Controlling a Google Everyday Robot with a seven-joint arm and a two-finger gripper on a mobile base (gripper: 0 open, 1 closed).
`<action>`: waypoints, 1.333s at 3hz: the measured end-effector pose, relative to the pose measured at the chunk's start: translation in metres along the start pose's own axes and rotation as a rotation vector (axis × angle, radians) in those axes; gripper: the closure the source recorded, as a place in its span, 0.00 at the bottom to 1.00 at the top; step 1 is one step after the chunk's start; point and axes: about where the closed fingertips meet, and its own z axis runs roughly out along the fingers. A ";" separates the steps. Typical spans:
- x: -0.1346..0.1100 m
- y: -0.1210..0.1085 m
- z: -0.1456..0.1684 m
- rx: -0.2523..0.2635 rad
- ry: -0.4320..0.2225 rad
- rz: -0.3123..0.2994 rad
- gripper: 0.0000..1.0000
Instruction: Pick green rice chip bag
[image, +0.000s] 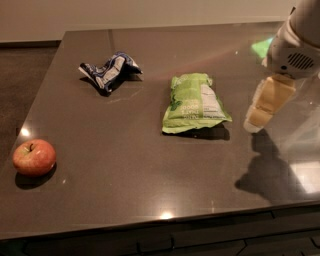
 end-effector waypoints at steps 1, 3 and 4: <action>-0.008 -0.014 0.024 0.007 0.006 0.125 0.00; -0.040 -0.027 0.067 0.006 -0.017 0.291 0.00; -0.053 -0.034 0.085 0.000 -0.028 0.343 0.00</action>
Offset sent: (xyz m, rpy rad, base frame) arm 0.0622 0.0282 -0.0574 0.0936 0.0296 -0.3320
